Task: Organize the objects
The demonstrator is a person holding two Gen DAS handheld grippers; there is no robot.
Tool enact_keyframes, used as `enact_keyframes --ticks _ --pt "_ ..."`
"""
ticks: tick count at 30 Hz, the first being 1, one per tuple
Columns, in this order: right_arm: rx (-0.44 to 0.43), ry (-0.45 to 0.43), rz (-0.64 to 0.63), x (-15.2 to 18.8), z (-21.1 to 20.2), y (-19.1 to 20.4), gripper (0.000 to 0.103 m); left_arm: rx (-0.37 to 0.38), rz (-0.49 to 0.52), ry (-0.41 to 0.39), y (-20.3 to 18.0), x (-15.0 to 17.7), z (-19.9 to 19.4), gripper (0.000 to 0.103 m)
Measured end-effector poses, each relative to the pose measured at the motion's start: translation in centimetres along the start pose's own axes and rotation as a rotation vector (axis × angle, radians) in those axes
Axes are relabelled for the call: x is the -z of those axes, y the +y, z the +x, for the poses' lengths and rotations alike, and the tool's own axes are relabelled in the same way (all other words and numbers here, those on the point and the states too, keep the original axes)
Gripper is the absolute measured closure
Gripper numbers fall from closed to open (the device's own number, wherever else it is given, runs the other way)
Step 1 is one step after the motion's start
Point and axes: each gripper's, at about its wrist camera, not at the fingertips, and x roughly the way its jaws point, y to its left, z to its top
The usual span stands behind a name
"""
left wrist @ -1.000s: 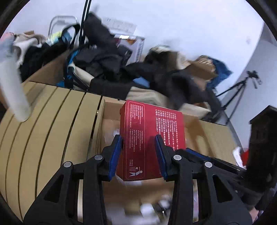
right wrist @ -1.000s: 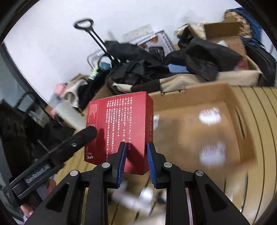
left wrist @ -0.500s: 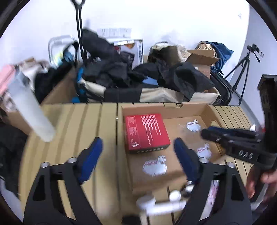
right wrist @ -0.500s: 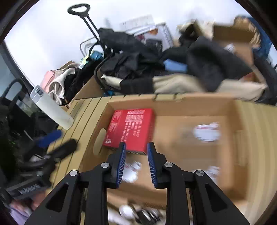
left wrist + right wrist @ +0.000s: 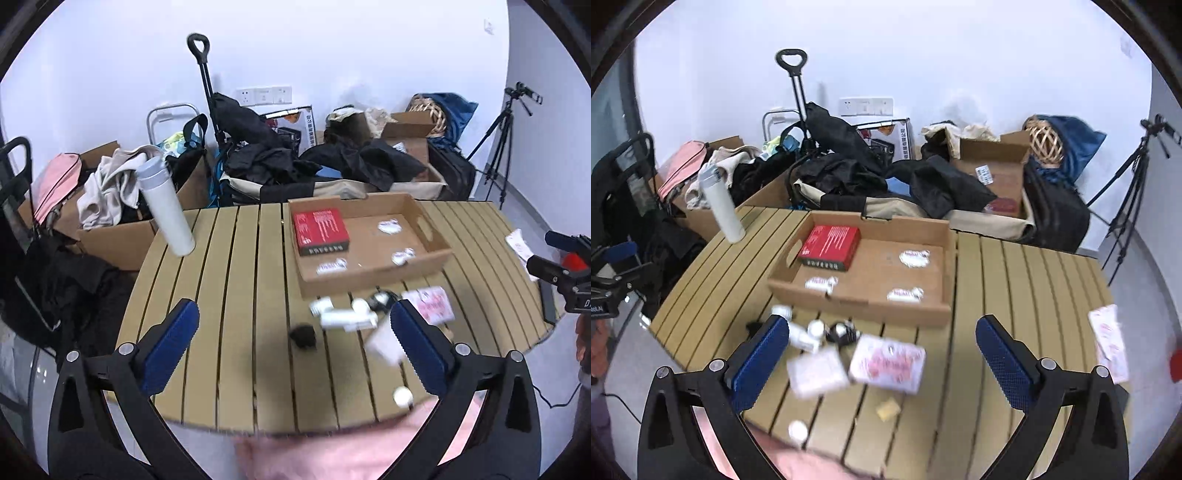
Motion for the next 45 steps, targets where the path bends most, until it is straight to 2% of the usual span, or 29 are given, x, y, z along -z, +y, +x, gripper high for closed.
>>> enact_keyframes --ticks 5,9,11,12,14,18,21,24,25,26,28,34,35,36,37,39,40,42,44,45 --pt "-0.014 -0.044 -0.051 7.4 -5.6 3.2 0.001 0.099 -0.019 -0.027 -1.0 7.8 -5.2 0.0" --pt "-0.177 0.003 0.013 14.2 -7.5 5.4 0.001 0.13 0.037 0.082 -2.3 14.5 -5.6 0.0" --pt "-0.201 0.015 0.061 16.8 -7.8 6.0 0.001 0.176 0.016 0.125 -2.4 16.1 -5.1 0.0" --pt "-0.202 0.022 0.071 17.5 -7.8 6.3 0.001 0.193 0.013 0.138 -2.5 16.4 -4.9 0.0" --pt "-0.199 0.041 0.078 18.4 -7.5 6.6 0.001 0.181 0.014 0.14 -2.6 16.3 -4.7 0.0" --pt "-0.163 0.032 0.067 18.5 -7.1 6.1 0.001 0.182 0.029 0.043 -3.1 13.7 -4.0 0.0" --pt "-0.143 0.027 0.077 18.4 -6.2 5.2 0.001 0.235 0.067 0.057 -4.4 12.1 -0.1 0.002" --pt "-0.049 0.033 0.087 18.7 -4.7 4.2 0.001 0.281 0.136 0.141 -6.8 12.0 5.8 0.02" --pt "-0.03 0.036 0.095 18.9 -4.1 3.8 0.001 0.284 0.142 0.173 -7.3 12.3 7.7 0.031" --pt "-0.02 0.047 0.112 19.1 -3.3 3.2 0.001 0.281 0.151 0.209 -8.0 12.6 9.7 0.04" --pt "-0.022 0.07 0.147 19.6 -2.0 2.0 0.001 0.272 0.165 0.277 -9.1 13.3 12.9 0.051" --pt "-0.018 0.127 0.199 19.9 1.9 -0.6 0.001 0.316 0.21 0.363 -11.5 15.1 16.7 0.052" --pt "-0.019 0.133 0.202 19.9 2.5 -0.8 0.001 0.3 0.216 0.383 -11.7 15.4 17.4 0.057" --pt "-0.023 0.138 0.203 19.7 3.2 -1.1 0.001 0.279 0.227 0.368 -12.0 15.4 17.4 0.06" --pt "-0.029 0.14 0.201 19.4 4.0 -1.2 0.001 0.268 0.244 0.357 -12.4 15.4 17.3 0.075" --pt "-0.041 0.148 0.194 19.0 5.6 -1.2 0.005 0.279 0.258 0.362 -12.8 15.6 17.2 0.087" --pt "-0.049 0.152 0.192 18.8 6.8 -1.2 0.007 0.286 0.259 0.358 -13.0 15.7 17.1 0.096" --pt "-0.066 0.168 0.194 18.1 9.4 -1.3 0.024 0.277 0.239 0.363 -13.0 15.5 17.0 0.099" --pt "-0.068 0.184 0.19 17.6 11.8 -1.2 0.036 0.249 0.205 0.362 -12.5 15.2 17.3 0.101" --pt "-0.067 0.186 0.189 17.5 12.5 -1.1 0.037 0.235 0.18 0.362 -12.1 15.0 17.5 0.101"
